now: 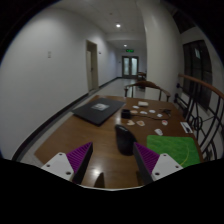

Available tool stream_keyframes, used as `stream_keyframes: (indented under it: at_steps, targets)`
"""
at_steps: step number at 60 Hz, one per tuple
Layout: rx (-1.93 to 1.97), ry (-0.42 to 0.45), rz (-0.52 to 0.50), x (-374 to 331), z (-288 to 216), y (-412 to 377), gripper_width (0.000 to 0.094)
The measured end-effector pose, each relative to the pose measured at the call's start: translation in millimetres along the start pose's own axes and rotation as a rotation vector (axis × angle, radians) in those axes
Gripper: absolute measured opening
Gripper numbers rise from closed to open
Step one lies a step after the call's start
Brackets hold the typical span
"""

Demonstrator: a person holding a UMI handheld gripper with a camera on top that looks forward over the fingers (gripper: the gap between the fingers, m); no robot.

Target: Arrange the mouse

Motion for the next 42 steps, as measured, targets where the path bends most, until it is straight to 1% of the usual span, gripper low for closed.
stream_keyframes:
  at_steps: [5, 8, 9, 12, 16, 21, 23, 25, 27, 28, 38, 42]
  targets:
    - [0.001, -0.003, 0.056, 44, 5, 45, 0.0827]
    - [0.001, -0.016, 0.07, 69, 8, 60, 0.0829]
    - [0.0, -0.026, 0.078, 57, 4, 37, 0.083]
    - [-0.003, -0.052, 0.068, 77, 8, 48, 0.0826]
    - [-0.015, -0.056, 0.065, 103, 8, 55, 0.0822]
    - [-0.007, -0.081, 0.089, 122, 7, 56, 0.0779]
    - [-0.006, -0.087, 0.093, 132, 6, 58, 0.0708]
    - [-0.013, -0.092, 0.085, 139, 5, 58, 0.0583]
    - [-0.005, -0.115, 0.071, 145, 10, 55, 0.0488]
    - [0.0, -0.104, 0.076, 147, 8, 56, 0.0488]
    - [-0.015, -0.075, 0.058, 148, 2, 54, 0.0316]
    - [-0.045, -0.061, 0.048, 140, -2, 53, 0.0263]
Point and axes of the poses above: the point between the fingertips, and its own axes, seen from behind it with the camera up: y to the right, z down, x forward, the way the camera looks, the point moved 3 cm from there along -x, backward, against the way the camera looks, and after that the axes turned 5 degrees about y, right-handed, at the moved point
